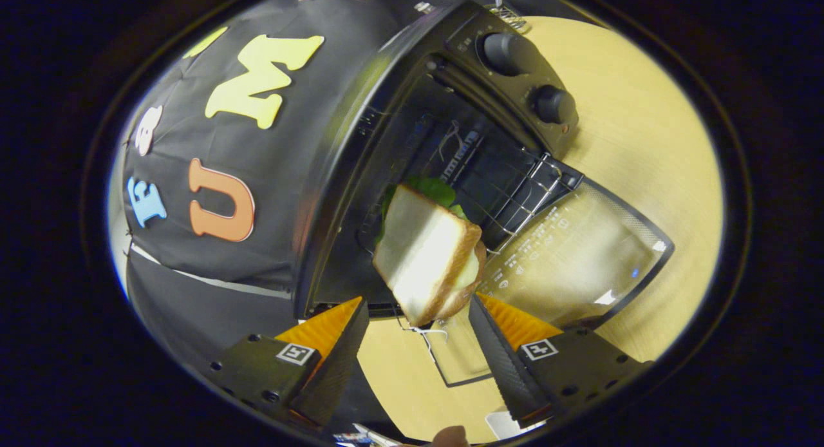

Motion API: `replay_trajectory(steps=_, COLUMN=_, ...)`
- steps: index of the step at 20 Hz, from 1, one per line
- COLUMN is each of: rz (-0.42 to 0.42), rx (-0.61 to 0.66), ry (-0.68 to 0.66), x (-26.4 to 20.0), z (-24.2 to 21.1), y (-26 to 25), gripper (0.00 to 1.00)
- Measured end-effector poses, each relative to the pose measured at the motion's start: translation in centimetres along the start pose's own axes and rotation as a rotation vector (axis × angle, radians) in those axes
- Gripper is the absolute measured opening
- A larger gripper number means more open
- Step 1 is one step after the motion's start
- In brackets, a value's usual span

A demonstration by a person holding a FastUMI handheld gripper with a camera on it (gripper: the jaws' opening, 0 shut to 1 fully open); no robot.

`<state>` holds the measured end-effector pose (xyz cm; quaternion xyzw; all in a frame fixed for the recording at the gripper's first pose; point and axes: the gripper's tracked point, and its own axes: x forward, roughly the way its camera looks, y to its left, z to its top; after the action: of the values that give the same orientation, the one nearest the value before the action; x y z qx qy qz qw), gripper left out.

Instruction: Open the toaster oven, put the food inside, and close the toaster oven door.

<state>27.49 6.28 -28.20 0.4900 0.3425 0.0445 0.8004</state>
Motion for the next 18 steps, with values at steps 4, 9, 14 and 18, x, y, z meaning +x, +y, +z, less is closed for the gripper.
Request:
replay_trajectory(steps=4, rz=-0.040, rx=-0.091, ry=-0.002, x=-2.7, z=-0.3, y=0.0, gripper=1.00)
replay_trajectory(steps=9, rz=-0.083, rx=-0.230, ry=0.051, x=-6.3, z=-2.1, y=-0.8, gripper=1.00)
replay_trajectory(steps=14, rz=-0.153, rx=-0.441, ry=0.017, x=-11.1, z=-2.8, y=-2.2, gripper=1.00)
replay_trajectory(steps=18, rz=-0.221, rx=-0.572, ry=0.007, x=-14.0, z=-3.8, y=-4.4, gripper=1.00)
